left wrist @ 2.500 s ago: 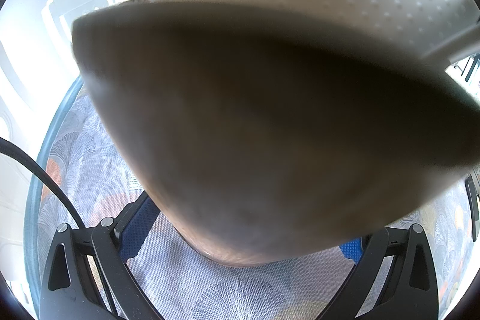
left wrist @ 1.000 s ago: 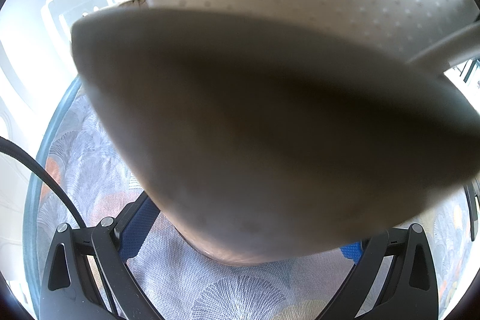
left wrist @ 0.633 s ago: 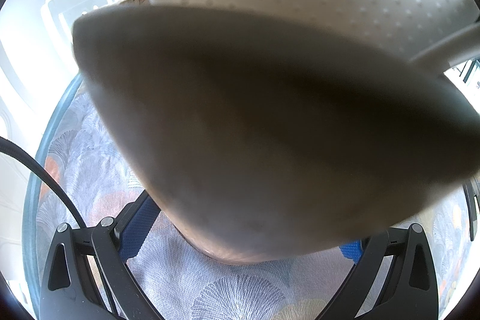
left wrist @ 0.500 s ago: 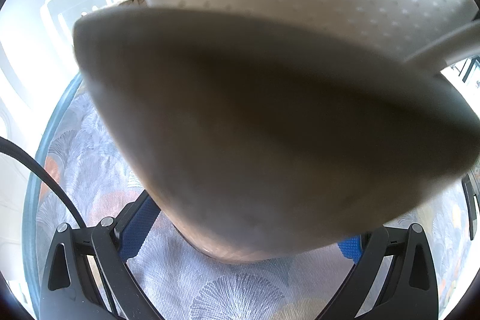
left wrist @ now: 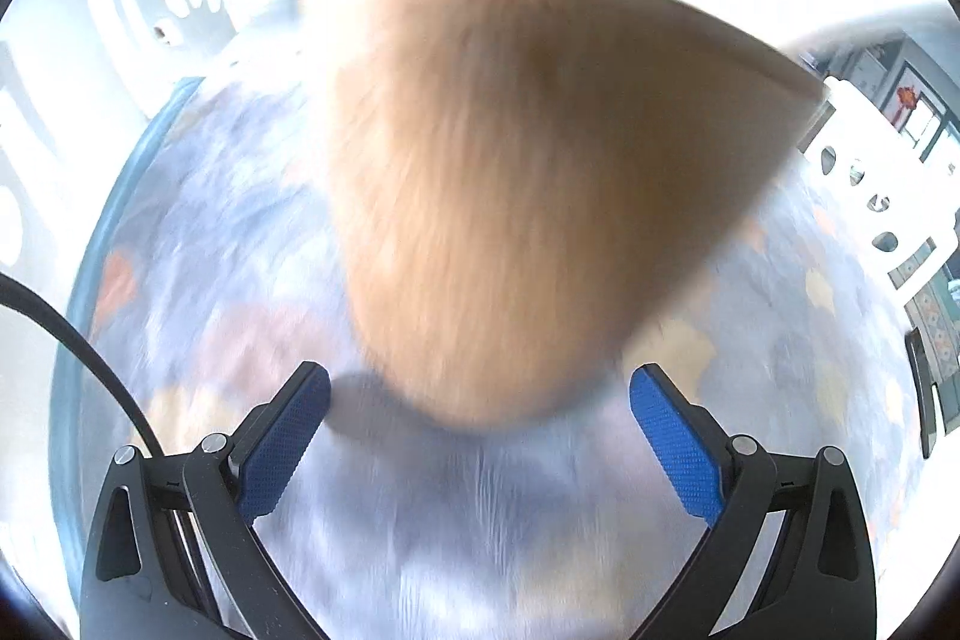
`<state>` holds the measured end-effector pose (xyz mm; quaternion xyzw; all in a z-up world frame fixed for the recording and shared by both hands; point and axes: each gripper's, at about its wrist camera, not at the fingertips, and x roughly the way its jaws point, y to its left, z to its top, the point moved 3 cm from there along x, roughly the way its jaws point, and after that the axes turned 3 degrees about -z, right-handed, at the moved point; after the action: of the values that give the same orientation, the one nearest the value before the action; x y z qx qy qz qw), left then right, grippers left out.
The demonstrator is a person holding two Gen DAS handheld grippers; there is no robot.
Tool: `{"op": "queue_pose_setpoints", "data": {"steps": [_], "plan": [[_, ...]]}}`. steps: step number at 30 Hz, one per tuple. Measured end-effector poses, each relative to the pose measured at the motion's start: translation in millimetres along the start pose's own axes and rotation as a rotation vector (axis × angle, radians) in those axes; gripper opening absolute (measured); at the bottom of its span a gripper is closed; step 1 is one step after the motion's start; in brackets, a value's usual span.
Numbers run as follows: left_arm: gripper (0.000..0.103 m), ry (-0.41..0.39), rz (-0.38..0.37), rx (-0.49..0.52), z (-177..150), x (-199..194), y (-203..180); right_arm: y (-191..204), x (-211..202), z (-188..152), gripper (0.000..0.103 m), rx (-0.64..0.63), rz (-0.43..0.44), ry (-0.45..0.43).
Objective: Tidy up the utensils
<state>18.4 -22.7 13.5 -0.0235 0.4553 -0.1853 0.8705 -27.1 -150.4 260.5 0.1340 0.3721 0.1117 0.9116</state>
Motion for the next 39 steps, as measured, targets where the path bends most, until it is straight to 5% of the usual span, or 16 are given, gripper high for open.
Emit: {"op": "queue_pose_setpoints", "data": {"steps": [7,11,14,18,24,29,39], "plan": [[0.100,-0.066,0.083,0.014,-40.5,-73.1,-39.6,-38.4,-29.8,-25.9,0.058,0.035,-0.059,-0.028],[0.100,-0.160,0.202,0.022,-29.6,-132.8,-54.8,-45.0,-48.8,-58.0,0.059,0.027,-0.108,-0.019],[0.100,-0.186,0.278,0.004,-12.1,-165.6,-33.4,-32.9,-58.6,-75.4,0.059,-0.050,-0.161,-0.008],[0.100,-0.207,0.357,-0.011,-7.6,-206.2,-51.3,-10.8,-64.2,-88.1,0.060,-0.159,-0.276,-0.008],[0.100,-0.198,0.562,0.003,-5.7,-243.9,-69.0,-17.2,-54.2,-124.6,0.068,-0.050,-0.353,0.097],[0.103,-0.207,0.546,-0.027,-2.1,-268.5,-85.0,-19.5,-42.1,-154.7,0.068,-0.092,-0.351,0.188],[0.103,-0.164,0.479,-0.068,-19.9,-254.7,-102.0,-18.8,-59.7,-149.8,0.068,-0.083,-0.355,0.136]]}}
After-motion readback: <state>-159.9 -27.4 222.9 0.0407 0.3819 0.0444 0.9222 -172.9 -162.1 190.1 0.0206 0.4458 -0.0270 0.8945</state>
